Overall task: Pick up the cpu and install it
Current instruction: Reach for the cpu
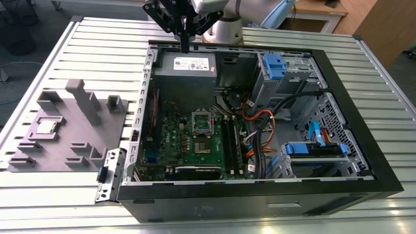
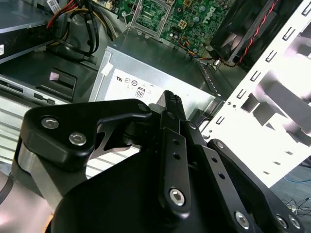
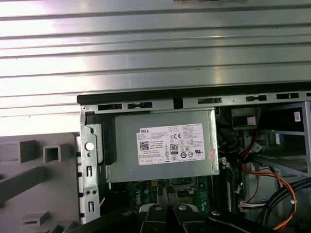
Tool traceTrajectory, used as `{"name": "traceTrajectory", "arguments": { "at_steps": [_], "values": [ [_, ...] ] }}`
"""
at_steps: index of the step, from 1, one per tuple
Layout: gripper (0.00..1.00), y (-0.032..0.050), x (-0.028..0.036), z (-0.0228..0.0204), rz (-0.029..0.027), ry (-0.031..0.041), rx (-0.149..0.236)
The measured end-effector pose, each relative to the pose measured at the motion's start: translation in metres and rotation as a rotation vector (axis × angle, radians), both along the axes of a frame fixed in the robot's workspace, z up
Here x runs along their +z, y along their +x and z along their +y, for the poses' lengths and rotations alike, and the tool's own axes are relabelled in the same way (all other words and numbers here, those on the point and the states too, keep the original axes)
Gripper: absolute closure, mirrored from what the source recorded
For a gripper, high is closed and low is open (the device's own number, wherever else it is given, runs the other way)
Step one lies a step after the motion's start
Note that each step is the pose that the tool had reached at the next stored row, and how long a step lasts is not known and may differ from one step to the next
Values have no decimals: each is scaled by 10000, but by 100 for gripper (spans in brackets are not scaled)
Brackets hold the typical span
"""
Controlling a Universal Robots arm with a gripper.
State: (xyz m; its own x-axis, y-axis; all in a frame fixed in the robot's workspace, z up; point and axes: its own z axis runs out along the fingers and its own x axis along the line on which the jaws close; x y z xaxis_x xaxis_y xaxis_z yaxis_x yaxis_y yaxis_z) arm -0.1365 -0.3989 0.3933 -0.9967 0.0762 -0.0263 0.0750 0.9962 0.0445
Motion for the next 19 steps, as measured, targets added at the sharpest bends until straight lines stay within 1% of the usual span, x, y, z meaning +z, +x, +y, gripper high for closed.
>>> {"name": "traceTrajectory", "arguments": {
  "at_steps": [19],
  "values": [
    [89, -53, 0, 0, 1, -1, 0]
  ]
}}
